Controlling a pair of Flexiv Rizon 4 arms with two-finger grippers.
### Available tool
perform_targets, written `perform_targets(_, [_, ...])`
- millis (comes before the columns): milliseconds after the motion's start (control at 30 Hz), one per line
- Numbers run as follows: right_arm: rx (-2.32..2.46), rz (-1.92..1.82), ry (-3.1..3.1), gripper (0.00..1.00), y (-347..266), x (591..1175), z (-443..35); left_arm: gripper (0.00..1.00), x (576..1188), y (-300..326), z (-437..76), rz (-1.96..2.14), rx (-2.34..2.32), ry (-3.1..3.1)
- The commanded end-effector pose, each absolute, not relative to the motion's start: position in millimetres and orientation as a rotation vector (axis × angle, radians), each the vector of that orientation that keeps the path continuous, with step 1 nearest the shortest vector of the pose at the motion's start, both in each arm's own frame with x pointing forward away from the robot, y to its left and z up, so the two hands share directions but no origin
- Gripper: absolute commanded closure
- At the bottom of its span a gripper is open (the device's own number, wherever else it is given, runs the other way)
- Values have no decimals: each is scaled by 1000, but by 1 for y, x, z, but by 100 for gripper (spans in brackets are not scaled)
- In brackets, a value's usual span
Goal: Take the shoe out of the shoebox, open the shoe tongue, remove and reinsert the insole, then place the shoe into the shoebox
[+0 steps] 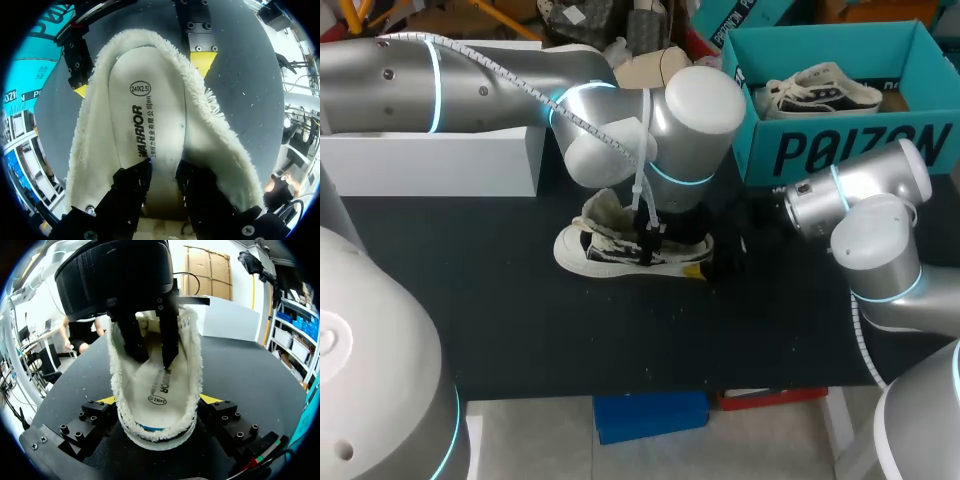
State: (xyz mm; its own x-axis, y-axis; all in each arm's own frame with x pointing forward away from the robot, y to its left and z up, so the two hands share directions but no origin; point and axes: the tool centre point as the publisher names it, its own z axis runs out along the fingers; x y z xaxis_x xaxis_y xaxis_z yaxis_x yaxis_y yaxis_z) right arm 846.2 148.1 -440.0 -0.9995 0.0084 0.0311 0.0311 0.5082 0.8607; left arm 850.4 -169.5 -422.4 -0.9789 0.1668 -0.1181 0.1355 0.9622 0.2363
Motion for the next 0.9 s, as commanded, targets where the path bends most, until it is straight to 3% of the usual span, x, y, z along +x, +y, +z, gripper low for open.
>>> perform_targets(33, [-38,-1544,-2708,100,147,846,-443,68,867,-152,-480,315,216,2942])
perform_targets(567, [-38,-1544,-2708,100,147,846,-443,74,878,-170,-485,205,188,2861])
perform_targets(733, [-38,-1544,-2708,100,147,846,-443,69,877,-174,-488,230,235,2832])
perform_targets(900, [-38,-1544,-2708,100,147,846,-443,83,880,-176,-492,228,238,2834])
